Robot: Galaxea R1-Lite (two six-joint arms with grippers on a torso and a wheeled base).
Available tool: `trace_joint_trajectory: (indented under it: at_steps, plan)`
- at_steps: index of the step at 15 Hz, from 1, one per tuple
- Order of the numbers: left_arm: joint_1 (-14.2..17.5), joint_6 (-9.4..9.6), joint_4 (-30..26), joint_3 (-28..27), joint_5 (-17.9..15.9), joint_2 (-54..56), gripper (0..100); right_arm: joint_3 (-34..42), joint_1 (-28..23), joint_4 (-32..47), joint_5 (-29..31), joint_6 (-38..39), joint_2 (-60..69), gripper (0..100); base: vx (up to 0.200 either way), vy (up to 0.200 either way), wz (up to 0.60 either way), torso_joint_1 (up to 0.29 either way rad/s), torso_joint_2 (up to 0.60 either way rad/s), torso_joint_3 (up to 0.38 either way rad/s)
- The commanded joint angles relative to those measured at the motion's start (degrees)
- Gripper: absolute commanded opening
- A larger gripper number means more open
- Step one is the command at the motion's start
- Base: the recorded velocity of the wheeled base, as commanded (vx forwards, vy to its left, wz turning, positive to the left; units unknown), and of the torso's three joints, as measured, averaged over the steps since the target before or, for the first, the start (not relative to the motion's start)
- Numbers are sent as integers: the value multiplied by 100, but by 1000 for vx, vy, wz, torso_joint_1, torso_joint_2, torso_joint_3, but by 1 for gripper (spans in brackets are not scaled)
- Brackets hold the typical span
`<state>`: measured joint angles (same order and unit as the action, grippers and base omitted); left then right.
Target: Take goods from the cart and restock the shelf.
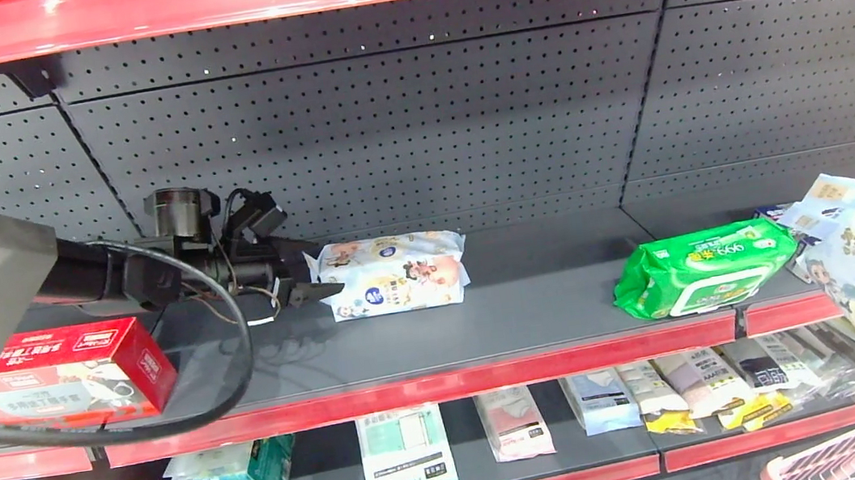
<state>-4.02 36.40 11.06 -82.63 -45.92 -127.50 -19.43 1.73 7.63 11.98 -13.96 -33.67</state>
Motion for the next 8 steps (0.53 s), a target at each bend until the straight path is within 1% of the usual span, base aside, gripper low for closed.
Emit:
trace_joint_trajectory:
  at_steps: [1, 3, 4, 6, 8]
  plan:
    - [-37, 16, 2, -254, 4, -240, 100, 10, 3, 2, -3, -2, 1, 0, 0, 0, 0, 0, 0, 0]
    - [-99, 16, -7, -491, -4, -398, 100, 71, 3, 2, 6, -2, 1, 0, 0, 0, 0, 0, 0, 0]
    - [-116, 16, -7, -517, -4, -416, 100, 71, 3, 2, 6, -2, 1, 0, 0, 0, 0, 0, 0, 0]
    - [-204, 34, -271, -544, -4, -425, 100, 71, 3, 2, 6, -2, -8, 0, 0, 0, 0, 0, 0, 0]
    - [-204, 78, -280, -684, -4, -504, 100, 71, 3, 2, 6, -2, -17, 0, 0, 0, 0, 0, 0, 0]
